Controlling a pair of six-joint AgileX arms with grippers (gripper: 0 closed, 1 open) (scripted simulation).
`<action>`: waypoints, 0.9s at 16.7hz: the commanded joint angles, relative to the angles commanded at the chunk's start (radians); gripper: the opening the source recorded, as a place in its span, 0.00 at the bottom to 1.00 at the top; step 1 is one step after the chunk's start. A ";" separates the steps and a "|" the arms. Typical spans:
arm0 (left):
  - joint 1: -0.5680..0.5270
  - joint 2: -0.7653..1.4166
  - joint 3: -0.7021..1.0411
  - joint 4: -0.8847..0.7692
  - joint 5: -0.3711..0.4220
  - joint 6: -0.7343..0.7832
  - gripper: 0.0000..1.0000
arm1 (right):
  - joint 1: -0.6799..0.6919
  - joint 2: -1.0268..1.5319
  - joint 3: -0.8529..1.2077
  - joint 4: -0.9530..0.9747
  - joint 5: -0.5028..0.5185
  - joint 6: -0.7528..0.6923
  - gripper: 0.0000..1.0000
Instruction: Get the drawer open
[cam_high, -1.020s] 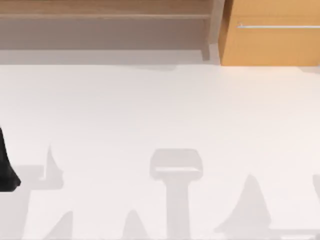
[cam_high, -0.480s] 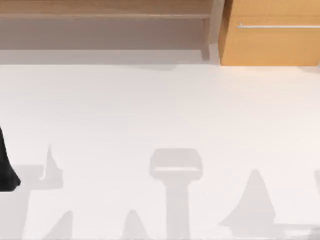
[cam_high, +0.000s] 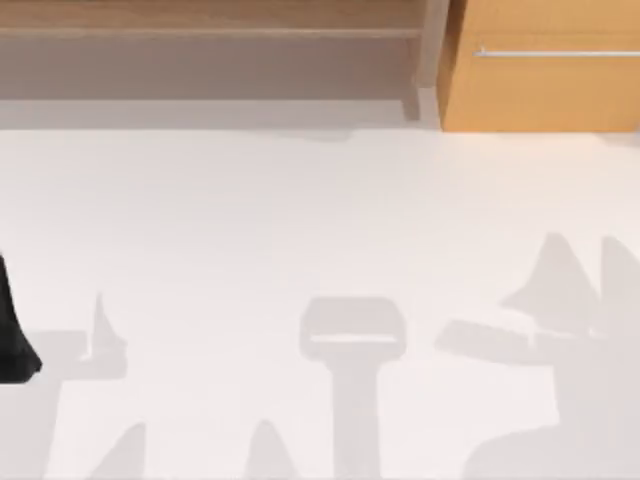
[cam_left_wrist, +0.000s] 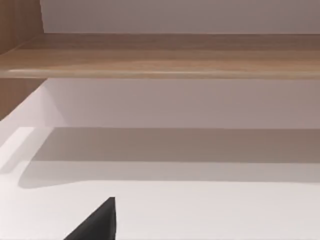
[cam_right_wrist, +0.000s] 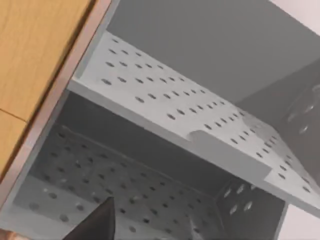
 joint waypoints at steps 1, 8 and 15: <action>0.000 0.000 0.000 0.000 0.000 0.000 1.00 | 0.045 0.078 0.034 0.041 0.048 -0.096 1.00; 0.000 0.000 0.000 0.000 0.000 0.000 1.00 | 0.392 0.573 0.264 0.310 0.363 -0.741 1.00; 0.000 0.000 0.000 0.000 0.000 0.000 1.00 | 0.583 0.779 0.366 0.426 0.524 -1.017 1.00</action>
